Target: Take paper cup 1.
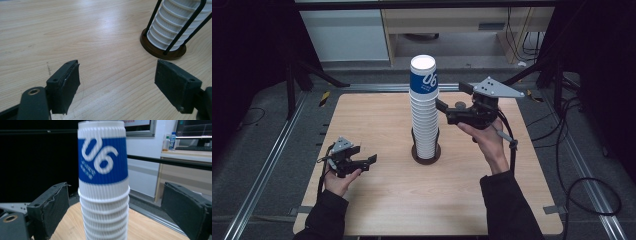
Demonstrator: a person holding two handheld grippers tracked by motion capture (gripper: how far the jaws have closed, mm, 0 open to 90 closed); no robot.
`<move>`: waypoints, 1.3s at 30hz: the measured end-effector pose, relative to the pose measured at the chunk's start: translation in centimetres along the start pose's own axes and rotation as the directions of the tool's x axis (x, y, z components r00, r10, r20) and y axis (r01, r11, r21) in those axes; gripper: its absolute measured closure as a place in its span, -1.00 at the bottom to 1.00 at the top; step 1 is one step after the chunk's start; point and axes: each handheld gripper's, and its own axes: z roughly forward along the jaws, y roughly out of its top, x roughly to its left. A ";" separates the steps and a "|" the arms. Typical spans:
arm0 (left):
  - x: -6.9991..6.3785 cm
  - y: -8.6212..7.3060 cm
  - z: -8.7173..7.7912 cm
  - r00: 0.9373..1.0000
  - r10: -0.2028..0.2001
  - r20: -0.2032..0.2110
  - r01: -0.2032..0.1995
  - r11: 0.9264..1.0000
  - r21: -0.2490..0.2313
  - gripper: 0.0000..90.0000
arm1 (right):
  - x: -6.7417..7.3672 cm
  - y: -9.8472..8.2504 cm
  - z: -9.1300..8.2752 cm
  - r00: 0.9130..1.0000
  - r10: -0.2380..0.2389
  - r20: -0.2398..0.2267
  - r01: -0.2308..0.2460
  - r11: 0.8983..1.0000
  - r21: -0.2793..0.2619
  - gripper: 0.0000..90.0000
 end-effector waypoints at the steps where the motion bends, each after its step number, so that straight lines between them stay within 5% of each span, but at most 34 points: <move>1: 0.0 0.0 0.0 1.000 -0.001 0.000 0.001 1.000 -0.001 -0.57 | 0.2 0.4 0.5 1.000 0.000 -0.009 0.000 1.000 -0.001 -0.83; 22: -0.2 -0.2 0.4 1.000 0.008 0.004 -0.008 1.000 0.010 -0.57 | 1.2 1.5 6.7 1.000 -0.001 -0.020 0.002 0.999 0.034 -0.78; 39: -0.3 -0.2 0.6 1.000 0.009 0.006 -0.009 1.000 0.017 -0.58 | 1.1 1.2 7.7 1.000 0.001 -0.001 -0.001 0.998 0.056 -0.58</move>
